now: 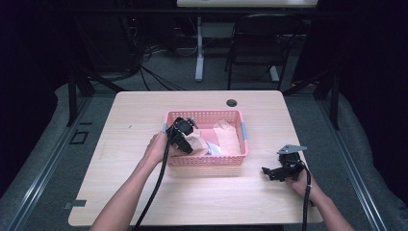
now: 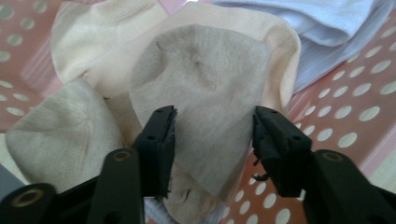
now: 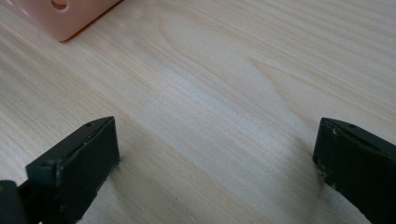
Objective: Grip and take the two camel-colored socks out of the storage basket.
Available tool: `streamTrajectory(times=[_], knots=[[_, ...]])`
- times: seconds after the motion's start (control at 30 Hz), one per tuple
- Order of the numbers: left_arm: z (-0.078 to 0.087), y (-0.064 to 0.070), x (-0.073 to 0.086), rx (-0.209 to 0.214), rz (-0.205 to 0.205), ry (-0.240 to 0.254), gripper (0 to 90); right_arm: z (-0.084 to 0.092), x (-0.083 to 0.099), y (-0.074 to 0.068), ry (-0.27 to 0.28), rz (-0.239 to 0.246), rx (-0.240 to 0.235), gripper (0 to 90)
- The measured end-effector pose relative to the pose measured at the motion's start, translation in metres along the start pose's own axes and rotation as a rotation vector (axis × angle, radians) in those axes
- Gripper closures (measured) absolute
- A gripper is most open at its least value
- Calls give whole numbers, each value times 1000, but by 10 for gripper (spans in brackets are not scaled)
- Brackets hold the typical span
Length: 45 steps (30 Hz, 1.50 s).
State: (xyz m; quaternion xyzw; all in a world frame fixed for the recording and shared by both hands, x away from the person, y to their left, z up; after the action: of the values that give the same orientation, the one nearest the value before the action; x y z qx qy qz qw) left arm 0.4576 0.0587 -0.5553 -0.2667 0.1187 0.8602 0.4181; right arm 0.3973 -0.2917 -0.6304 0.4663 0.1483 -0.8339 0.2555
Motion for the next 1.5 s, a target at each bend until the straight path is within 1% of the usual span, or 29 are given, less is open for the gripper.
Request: streamTrajectory(times=[0.03, 0.1, 0.13, 0.2, 0.33, 0.4, 0.43, 0.53, 0.57, 0.63, 0.67, 0.9, 1.0, 1.1, 1.13, 1.2, 1.23, 1.3, 1.33, 1.43, 1.5], knots=[[0, 0, 0, 5, 1, 0, 525, 0, 0, 0, 0, 0, 0, 0], [0, 2, 1, 23, 0, 1, 616, 0, 0, 0, 0, 0, 0, 0], [0, 3, 2, 27, -7, 1, 672, 0, 0, 0, 0, 0, 0, 0], [1, 5, 3, 36, -13, -4, 750, 0, 0, 0, 0, 0, 0, 0], [3, 5, 2, 26, -27, 9, 841, 0, 0, 0, 0, 0, 0, 0], [4, 4, 1, 23, -29, 15, 853, 0, 0, 0, 0, 0, 1, 0], [6, 4, 1, 23, -28, 15, 855, 0, 0, 0, 0, 0, 0, 0], [15, 3, -3, 23, -30, 38, 858, 0, 0, 0, 0, 0, 0, 0], [15, 3, -3, 23, -30, 38, 858, 0, 0, 0, 0, 0, 0, 0], [23, 2, -7, 23, -31, 58, 858, 0, 0, 0, 0, 0, 0, 0], [26, 2, -9, 26, -32, 60, 858, 0, 0, 0, 0, 0, 0, 0], [43, -1, -17, 18, -38, 96, 858, 0, 0, 0, 0, 0, 0, 0], [49, -3, -19, 22, -34, 101, 858, 0, 0, 0, 0, 0, 0, 0], [55, -7, -21, 16, -29, 106, 859, 0, 0, 0, -1, 0, 0, 0], [57, -7, -22, 15, -25, 116, 859, 0, 0, 0, 1, 0, 1, 0], [62, -9, -24, 11, -32, 115, 860, 0, 0, 0, 0, 0, 0, 0], [65, -9, -25, 13, -29, 114, 859, 0, 0, 0, 0, 0, 0, 0], [69, -10, -28, 11, -32, 128, 860, 0, 0, 0, 0, 0, 0, 0], [69, -10, -28, 11, -32, 128, 859, 0, 0, 0, 0, 0, 0, 0], [78, -11, -33, 6, -39, 132, 860, 0, 0, 0, 0, 0, 0, 0], [80, -11, -34, 6, -40, 134, 860, 0, 0, 0, -1, 0, 0, 0]])
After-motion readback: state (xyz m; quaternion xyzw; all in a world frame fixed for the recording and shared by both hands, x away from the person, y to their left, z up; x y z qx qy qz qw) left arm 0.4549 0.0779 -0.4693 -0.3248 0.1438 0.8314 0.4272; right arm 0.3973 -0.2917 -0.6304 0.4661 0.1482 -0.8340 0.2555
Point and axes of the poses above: each handheld gripper's, and its own axes: z roughly backward along the jaws, x roughly out of its underside, y roughly to its right, the point moved 6 cm from there along -z, roughly forward along the jaws, and after that the axes turned 15 degrees about y, right-handed, at the moved point
